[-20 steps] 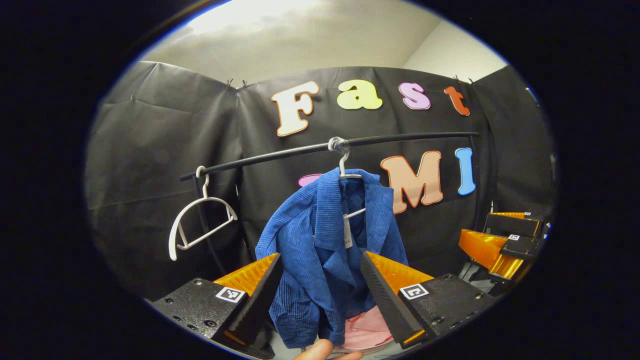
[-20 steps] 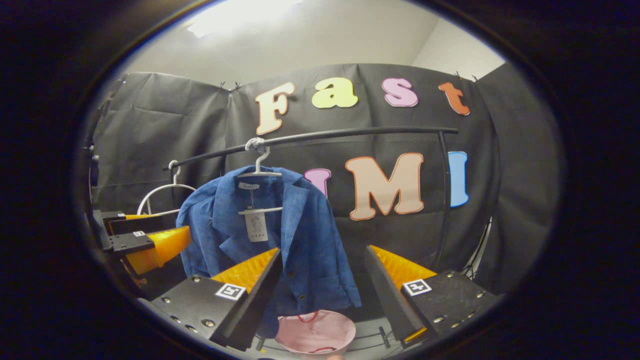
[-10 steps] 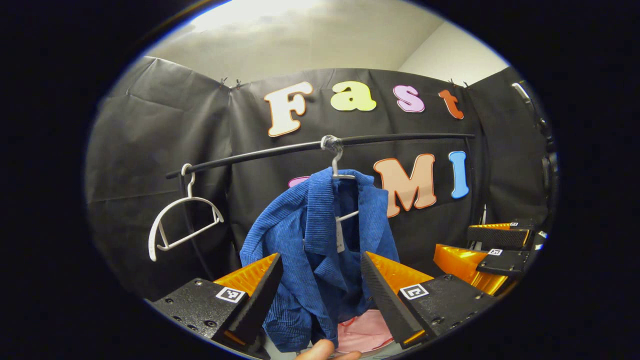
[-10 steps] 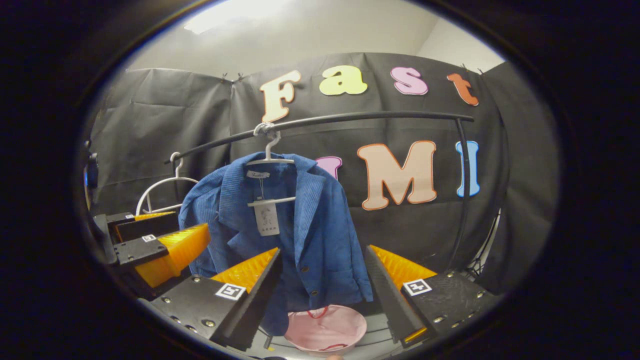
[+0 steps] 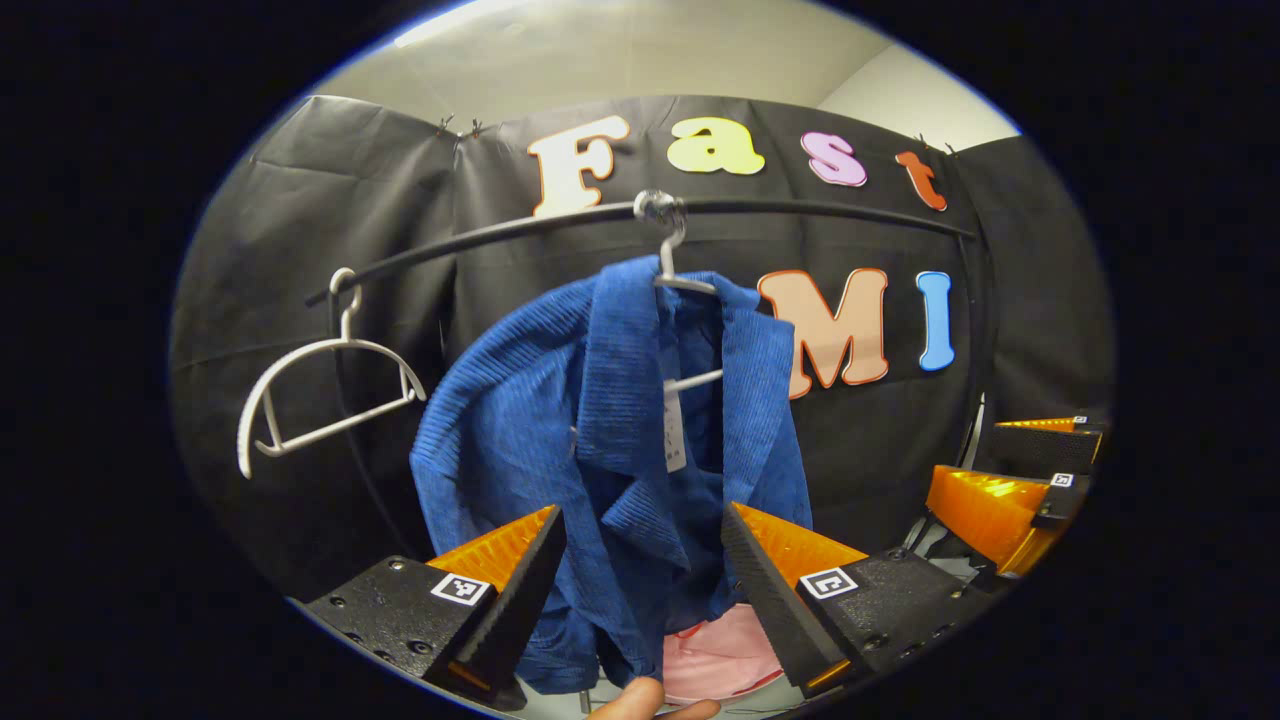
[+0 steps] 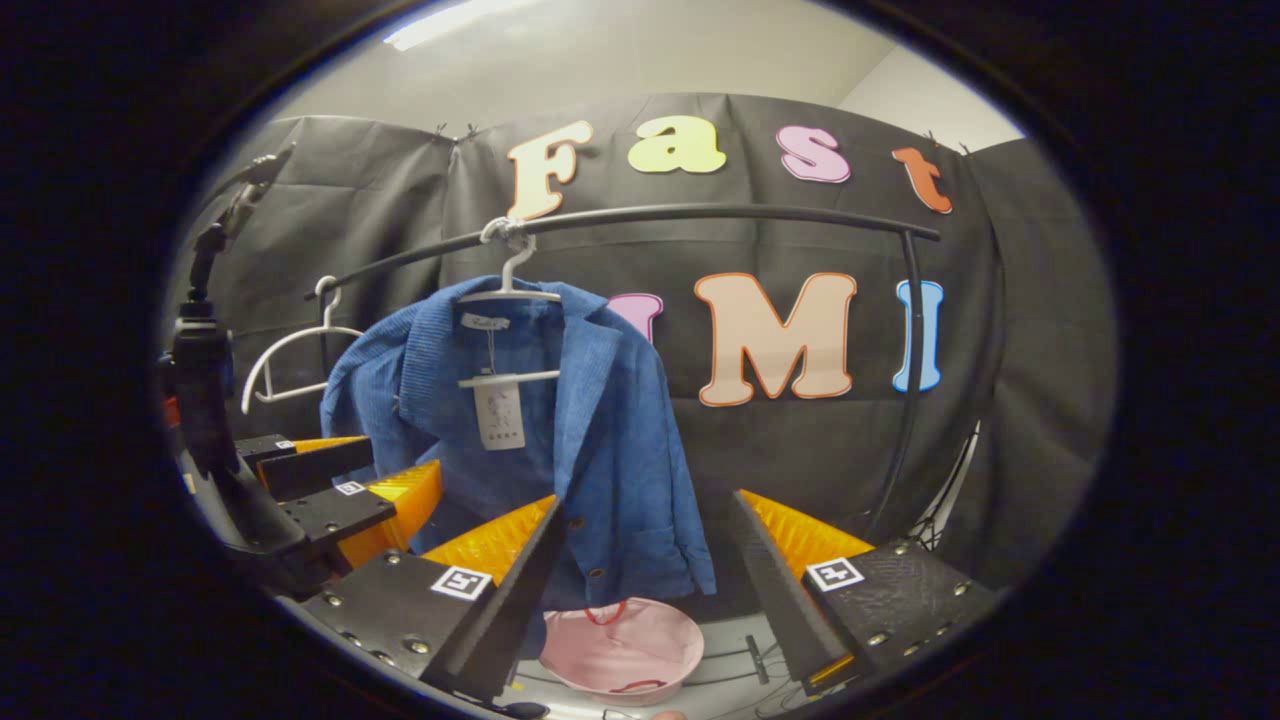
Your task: Grasp the clothes on the hanger with both hands and then place them into the laundry hamper below.
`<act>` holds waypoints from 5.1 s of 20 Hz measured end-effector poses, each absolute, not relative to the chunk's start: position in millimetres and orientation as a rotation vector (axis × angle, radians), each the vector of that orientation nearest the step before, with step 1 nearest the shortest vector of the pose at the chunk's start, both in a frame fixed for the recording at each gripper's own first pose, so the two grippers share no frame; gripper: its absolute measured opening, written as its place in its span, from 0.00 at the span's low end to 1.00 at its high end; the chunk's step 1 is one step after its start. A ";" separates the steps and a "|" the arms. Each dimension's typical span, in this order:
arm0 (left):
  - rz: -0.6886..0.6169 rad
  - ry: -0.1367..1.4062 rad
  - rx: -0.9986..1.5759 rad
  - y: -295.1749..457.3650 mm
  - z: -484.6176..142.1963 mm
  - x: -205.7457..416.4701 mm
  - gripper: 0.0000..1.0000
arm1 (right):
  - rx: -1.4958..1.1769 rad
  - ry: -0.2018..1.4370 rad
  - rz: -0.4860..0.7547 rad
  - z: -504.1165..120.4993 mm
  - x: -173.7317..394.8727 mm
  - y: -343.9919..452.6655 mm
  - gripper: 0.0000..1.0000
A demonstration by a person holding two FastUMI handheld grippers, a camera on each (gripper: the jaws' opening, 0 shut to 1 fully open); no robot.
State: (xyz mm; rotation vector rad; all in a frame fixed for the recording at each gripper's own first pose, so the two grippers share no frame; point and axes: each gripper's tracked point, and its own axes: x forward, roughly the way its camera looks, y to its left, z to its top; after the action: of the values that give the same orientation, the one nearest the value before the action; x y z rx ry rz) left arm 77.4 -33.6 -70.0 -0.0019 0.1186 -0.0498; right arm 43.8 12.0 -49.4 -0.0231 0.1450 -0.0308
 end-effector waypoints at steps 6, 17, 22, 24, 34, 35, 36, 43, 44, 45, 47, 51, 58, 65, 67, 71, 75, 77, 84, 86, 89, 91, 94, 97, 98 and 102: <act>0.063 0.195 0.025 -5.1 -108.0 107.2 0.96 | -0.058 0.175 -0.021 -63.9 59.8 5.5 0.99; 0.150 0.190 -0.020 6.5 -104.4 159.9 0.95 | -0.024 0.169 0.068 -79.8 124.3 34.3 1.00; 0.089 0.165 -0.094 9.9 -95.2 159.5 0.83 | 0.032 0.153 0.112 -84.0 167.3 63.9 0.94; 0.052 0.160 -0.101 12.0 -91.5 160.2 0.70 | 0.036 0.137 0.124 -82.5 181.1 74.9 0.93; -0.209 0.240 -0.185 -3.8 -91.4 124.0 0.10 | 0.082 0.084 0.052 -74.1 243.7 65.2 1.00; -0.232 0.240 -0.189 -6.7 -89.4 118.6 0.08 | 0.081 0.085 0.047 -73.1 248.1 63.5 0.99; -0.253 0.242 -0.190 -7.4 -86.8 111.2 0.06 | 0.083 0.086 0.056 -71.8 251.9 64.7 0.97; -0.337 0.193 -0.121 -17.2 -72.4 83.9 0.04 | 0.104 0.095 0.103 -68.4 267.3 72.4 0.90; -0.350 0.192 -0.113 -18.4 -70.8 82.1 0.03 | 0.105 0.086 0.097 -65.4 270.9 71.1 0.82; -0.354 0.192 -0.111 -17.7 -70.4 80.8 0.02 | 0.113 0.076 0.100 -62.9 273.7 72.5 0.75; -0.316 0.179 -0.092 -5.4 -66.7 79.0 0.01 | 0.149 0.079 0.103 -60.0 273.9 80.1 0.75; -0.273 0.187 -0.094 9.0 -66.9 78.0 0.00 | 0.123 0.073 0.041 -69.4 276.3 80.9 0.74; -0.269 0.197 -0.116 17.5 -62.0 67.6 0.00 | 0.142 0.113 -0.020 -72.5 318.1 55.3 0.90; -0.348 0.143 -0.123 16.0 -39.2 42.3 0.00 | 0.178 0.120 0.050 -68.3 262.8 65.7 0.07; -0.379 0.137 -0.136 11.6 -31.4 34.4 0.01 | 0.152 0.115 0.044 -63.9 250.0 63.7 0.07; -0.436 0.114 -0.150 13.1 -10.1 16.6 0.01 | 0.115 0.124 0.082 -62.6 242.1 64.2 0.07; -0.426 0.112 -0.163 24.4 5.9 10.4 0.01 | 0.111 0.107 0.108 -57.8 247.3 72.9 0.06; -0.422 0.094 -0.161 30.4 18.3 6.6 0.00 | 0.089 0.090 0.089 -51.7 243.4 66.3 0.00; -0.523 0.006 -0.169 42.8 66.4 -16.5 0.00 | 0.066 0.061 0.013 -31.2 238.3 52.7 0.00; -0.491 0.013 -0.143 60.8 67.7 -11.5 0.00 | 0.069 0.037 -0.015 -19.4 237.7 42.7 0.00; -0.459 0.026 -0.166 84.4 68.3 -9.0 0.00 | 0.093 -0.004 -0.075 -1.6 241.5 20.4 0.00; -0.431 -0.003 -0.111 102.6 75.0 -3.9 0.00 | 0.115 -0.020 -0.088 7.1 248.4 10.0 0.00; -0.382 -0.019 -0.029 127.5 78.8 7.5 0.00 | 0.119 -0.048 -0.098 18.2 257.1 3.4 0.00; -0.341 -0.005 0.017 146.9 72.3 23.9 0.00 | 0.130 -0.080 -0.115 24.7 263.8 1.5 0.00; -0.326 -0.005 0.028 153.7 71.5 30.1 0.01 | 0.134 -0.083 -0.116 25.0 266.4 1.4 0.00; -0.302 0.015 0.044 162.0 63.5 52.1 0.02 | 0.147 -0.098 -0.131 28.3 275.4 -3.4 0.00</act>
State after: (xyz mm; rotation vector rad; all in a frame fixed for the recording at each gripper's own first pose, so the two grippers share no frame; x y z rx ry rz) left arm 52.1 162.0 63.5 0.0441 0.0148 -0.3023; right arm 275.4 -3.4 28.3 0.1475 -0.0976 -0.1308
